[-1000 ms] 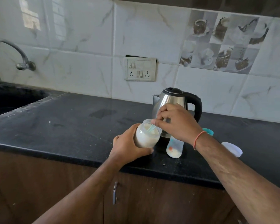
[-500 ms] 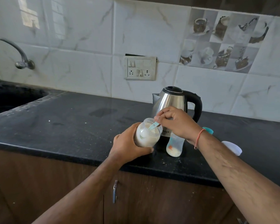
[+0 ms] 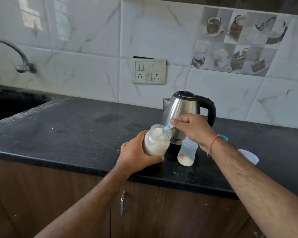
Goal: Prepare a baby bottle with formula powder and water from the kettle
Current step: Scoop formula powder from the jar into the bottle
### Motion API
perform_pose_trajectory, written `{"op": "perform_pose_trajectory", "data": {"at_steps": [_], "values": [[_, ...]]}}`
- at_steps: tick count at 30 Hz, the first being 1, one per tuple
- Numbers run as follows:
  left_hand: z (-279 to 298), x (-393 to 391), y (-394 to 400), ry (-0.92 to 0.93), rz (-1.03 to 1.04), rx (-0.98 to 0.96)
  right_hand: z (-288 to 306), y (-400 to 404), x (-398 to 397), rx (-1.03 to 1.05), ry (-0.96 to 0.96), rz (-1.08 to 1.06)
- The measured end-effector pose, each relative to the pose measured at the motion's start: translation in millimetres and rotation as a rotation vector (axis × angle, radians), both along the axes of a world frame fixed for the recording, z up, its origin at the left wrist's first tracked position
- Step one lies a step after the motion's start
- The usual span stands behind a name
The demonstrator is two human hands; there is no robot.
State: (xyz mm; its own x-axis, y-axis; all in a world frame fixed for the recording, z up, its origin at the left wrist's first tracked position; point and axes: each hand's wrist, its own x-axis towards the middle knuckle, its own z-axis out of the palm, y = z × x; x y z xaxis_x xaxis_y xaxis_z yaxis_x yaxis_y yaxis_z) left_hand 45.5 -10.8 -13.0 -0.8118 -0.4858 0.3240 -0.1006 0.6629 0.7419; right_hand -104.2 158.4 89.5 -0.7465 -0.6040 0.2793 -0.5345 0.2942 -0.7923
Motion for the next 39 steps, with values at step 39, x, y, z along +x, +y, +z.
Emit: {"op": "perform_pose_trajectory", "data": {"at_steps": [39], "values": [[1.5,-55.6,83.0,0.021,-0.151,0.016,1.1,108.3,-25.9,-0.149,-0.013,-0.307]]}}
